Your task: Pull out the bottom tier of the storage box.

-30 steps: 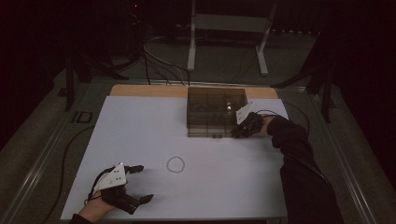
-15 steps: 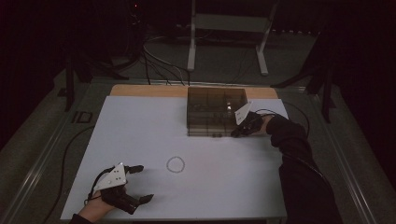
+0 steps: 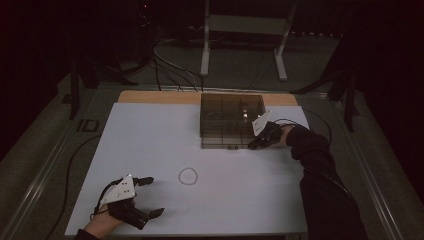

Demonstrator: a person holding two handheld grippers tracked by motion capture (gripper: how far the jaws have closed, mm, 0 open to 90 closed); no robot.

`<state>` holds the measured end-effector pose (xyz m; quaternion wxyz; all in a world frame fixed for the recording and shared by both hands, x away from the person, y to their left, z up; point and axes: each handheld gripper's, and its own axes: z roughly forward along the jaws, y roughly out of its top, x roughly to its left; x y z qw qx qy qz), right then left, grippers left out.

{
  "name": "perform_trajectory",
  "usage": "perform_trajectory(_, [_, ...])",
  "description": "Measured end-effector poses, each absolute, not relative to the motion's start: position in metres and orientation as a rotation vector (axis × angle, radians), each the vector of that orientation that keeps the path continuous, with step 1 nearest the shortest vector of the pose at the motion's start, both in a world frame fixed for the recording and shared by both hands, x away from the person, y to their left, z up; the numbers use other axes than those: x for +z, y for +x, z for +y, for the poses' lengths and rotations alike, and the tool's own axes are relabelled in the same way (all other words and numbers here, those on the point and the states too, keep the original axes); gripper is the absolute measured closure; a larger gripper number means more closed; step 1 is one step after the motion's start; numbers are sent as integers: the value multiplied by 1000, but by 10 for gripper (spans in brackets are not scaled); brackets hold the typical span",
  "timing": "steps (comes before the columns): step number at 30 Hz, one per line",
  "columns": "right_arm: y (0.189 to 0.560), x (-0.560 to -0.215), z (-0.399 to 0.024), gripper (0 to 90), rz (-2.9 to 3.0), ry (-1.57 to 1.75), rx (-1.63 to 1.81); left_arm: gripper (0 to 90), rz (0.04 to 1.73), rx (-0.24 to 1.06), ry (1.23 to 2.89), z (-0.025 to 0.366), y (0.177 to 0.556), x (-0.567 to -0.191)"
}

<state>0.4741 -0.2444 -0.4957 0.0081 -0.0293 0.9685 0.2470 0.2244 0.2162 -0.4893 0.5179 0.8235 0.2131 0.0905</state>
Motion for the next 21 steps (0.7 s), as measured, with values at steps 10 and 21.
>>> perform_trajectory(10, [462,-496,-244,887,3031,-104,769,0,513,222,1971,217,224,-489])
perform_trajectory(21, [446,-493,-243,887,3033,-125,758,0,513,220,1964,217,224,-488])
